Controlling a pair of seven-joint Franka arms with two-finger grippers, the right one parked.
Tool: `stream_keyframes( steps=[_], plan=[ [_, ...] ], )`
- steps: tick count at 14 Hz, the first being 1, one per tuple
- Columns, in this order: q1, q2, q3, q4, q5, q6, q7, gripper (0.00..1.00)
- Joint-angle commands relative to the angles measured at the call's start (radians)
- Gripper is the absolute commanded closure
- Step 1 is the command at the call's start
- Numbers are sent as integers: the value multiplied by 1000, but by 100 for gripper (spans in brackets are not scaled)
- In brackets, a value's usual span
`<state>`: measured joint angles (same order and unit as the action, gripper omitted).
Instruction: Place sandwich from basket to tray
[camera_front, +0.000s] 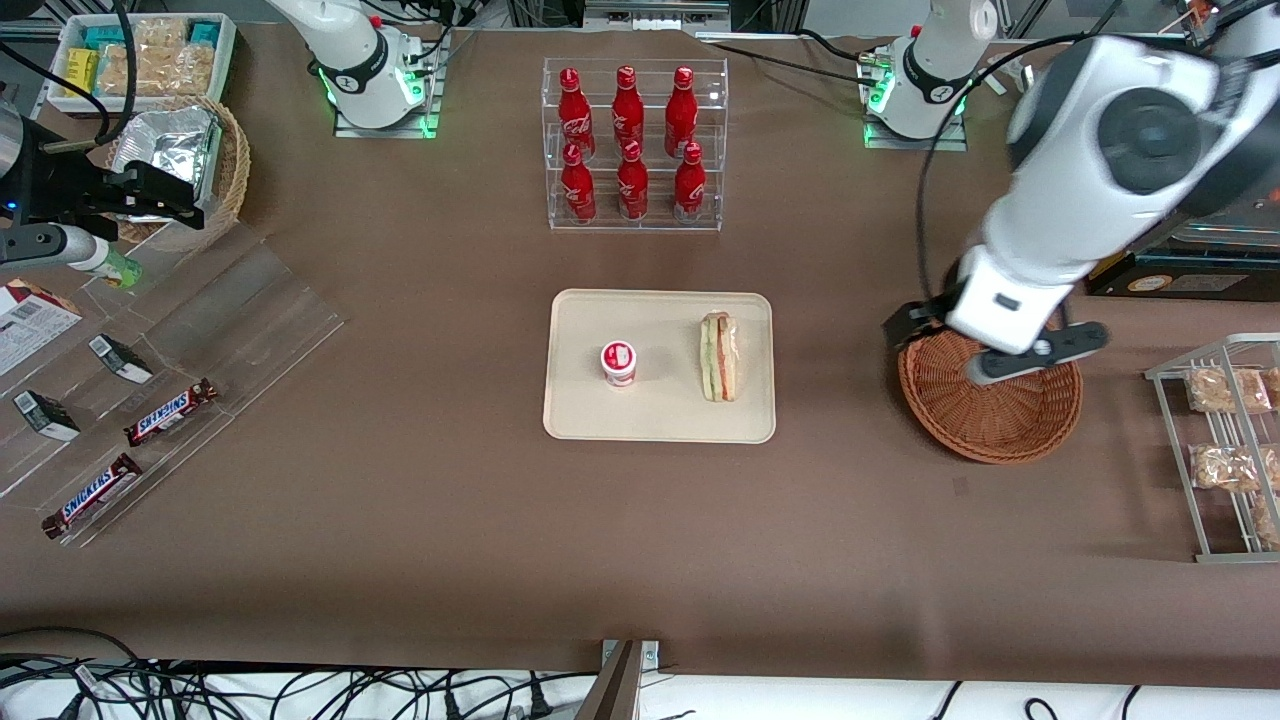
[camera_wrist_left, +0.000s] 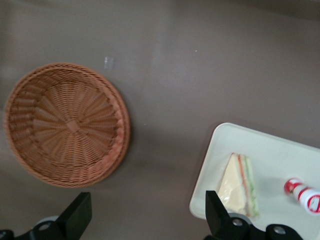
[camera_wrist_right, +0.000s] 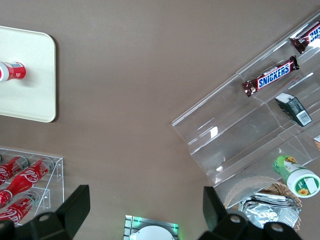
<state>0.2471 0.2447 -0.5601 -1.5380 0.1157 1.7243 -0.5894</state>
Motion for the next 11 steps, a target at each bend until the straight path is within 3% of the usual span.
stream_keyframes(
  steps=[1, 3, 7, 11],
  plan=[
    [95, -36, 2, 13, -73, -69, 193, 0],
    [78, -71, 82, 10, -97, -100, 273, 0],
    [-75, -137, 317, 2, -146, -156, 419, 0],
    [-153, -194, 405, 4, -145, -181, 502, 0]
  ],
)
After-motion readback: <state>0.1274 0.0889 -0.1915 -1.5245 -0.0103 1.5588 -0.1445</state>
